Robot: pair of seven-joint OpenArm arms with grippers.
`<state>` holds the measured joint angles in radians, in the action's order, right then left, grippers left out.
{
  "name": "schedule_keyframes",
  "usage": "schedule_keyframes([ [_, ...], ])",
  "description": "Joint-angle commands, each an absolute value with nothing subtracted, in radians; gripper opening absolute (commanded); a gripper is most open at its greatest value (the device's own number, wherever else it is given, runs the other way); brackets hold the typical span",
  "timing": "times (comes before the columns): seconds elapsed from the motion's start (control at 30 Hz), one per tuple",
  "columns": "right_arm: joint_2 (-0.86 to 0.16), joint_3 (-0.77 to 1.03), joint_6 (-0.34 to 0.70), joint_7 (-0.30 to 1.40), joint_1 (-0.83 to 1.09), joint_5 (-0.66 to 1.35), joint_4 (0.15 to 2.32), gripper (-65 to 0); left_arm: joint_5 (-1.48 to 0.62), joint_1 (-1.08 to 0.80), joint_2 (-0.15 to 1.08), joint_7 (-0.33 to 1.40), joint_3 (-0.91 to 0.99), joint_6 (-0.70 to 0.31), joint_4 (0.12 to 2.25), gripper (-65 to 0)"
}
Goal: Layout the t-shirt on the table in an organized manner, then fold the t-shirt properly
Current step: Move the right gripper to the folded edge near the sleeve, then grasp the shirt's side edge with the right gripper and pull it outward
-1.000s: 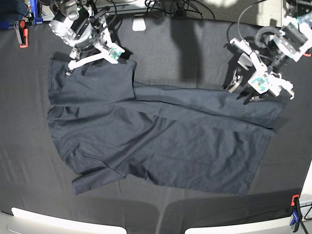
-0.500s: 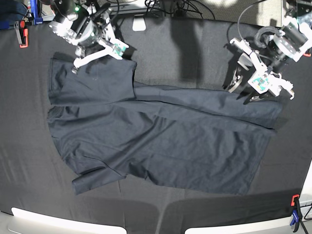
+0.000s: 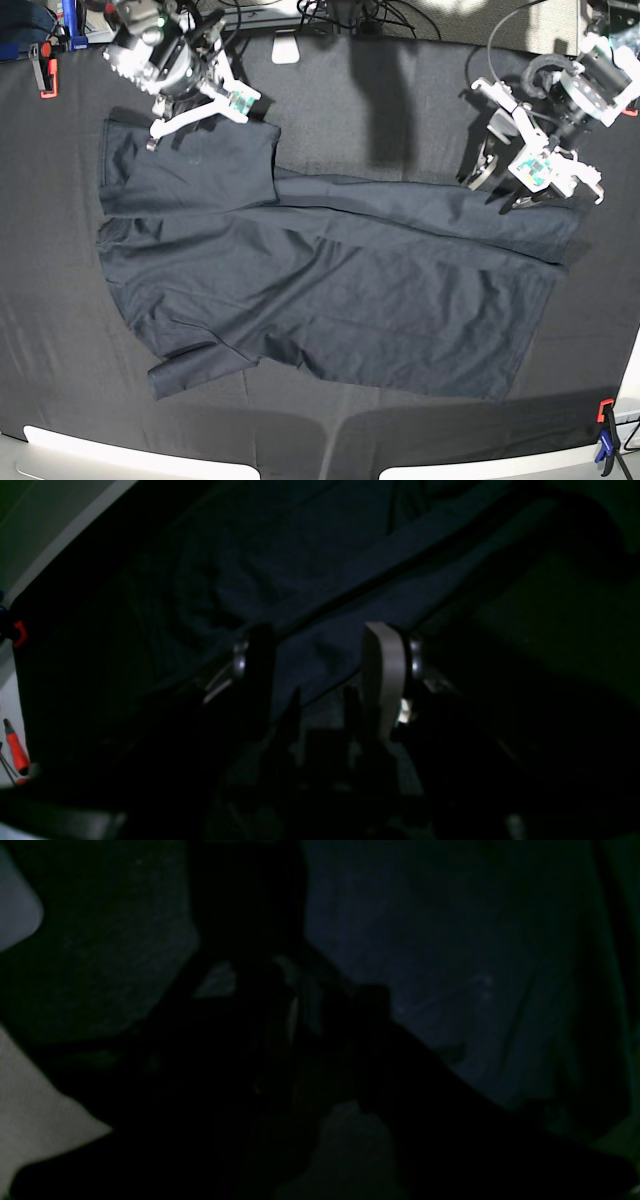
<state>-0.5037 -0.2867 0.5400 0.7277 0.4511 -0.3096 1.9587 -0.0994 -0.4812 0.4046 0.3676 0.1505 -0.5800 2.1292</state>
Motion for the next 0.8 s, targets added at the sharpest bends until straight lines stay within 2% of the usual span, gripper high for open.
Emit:
schedule_keyframes([
  [0.0,-0.512,-0.283,0.512,0.723,0.442,-0.318,1.957,-48.7,-0.105,-0.484,0.413,0.344,0.156,-0.572,2.149,-39.0],
  [0.13,-0.513,-0.283,0.482,0.722,0.433,-0.311,1.958,-60.0,-0.105,-0.485,0.413,0.344,0.156,-0.572,2.149,-39.0],
  [0.27,-0.513,-0.283,0.483,0.755,0.432,-0.316,1.982,-64.0,-0.105,-0.485,0.413,0.344,0.156,-0.572,2.149,-39.0],
  [0.5,-0.566,-0.281,0.482,0.747,0.370,-0.366,2.070,-65.0,-0.105,-0.485,0.413,0.344,0.156,-0.572,2.149,-39.0],
  [0.77,-0.521,-0.281,0.458,0.634,0.153,-0.361,1.896,-65.0,-0.105,-0.485,0.413,0.344,0.156,-0.538,2.148,-39.0],
])
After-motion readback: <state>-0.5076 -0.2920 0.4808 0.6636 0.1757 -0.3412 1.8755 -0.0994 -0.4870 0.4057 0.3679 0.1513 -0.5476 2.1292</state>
